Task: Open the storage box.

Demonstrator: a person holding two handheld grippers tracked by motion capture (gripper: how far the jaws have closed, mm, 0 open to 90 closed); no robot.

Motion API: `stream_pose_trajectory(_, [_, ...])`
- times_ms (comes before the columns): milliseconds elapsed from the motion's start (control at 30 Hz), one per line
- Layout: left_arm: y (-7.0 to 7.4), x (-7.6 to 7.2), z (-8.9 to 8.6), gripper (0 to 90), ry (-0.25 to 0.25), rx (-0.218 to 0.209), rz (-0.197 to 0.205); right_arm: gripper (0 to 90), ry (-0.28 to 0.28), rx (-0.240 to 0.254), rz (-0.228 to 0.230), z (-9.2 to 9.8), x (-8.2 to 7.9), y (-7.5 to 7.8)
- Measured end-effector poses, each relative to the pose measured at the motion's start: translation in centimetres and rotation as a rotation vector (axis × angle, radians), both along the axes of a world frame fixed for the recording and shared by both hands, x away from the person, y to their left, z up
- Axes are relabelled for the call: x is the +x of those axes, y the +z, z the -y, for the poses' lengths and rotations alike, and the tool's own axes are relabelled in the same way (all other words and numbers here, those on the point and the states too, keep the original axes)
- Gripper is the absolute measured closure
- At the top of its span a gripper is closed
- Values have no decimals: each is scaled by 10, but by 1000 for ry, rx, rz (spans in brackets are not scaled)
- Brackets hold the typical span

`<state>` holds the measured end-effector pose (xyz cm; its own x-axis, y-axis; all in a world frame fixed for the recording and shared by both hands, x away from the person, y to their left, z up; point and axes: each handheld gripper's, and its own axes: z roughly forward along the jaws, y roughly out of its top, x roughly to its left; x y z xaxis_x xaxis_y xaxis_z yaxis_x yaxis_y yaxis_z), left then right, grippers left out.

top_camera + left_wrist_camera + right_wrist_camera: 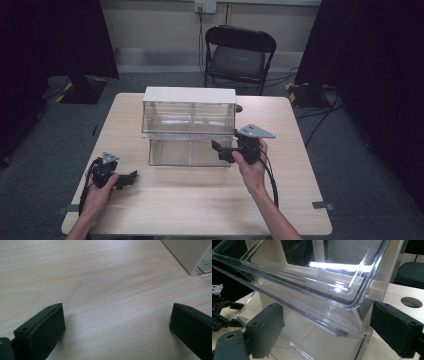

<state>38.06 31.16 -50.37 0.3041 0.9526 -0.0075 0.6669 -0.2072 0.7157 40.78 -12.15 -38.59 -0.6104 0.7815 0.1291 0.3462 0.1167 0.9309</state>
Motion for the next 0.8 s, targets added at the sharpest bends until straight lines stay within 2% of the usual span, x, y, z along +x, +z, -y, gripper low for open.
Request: stream_pose_trajectory(800, [0,0,0,0,0,0,0,104,-17,7,2,-3,1,-1])
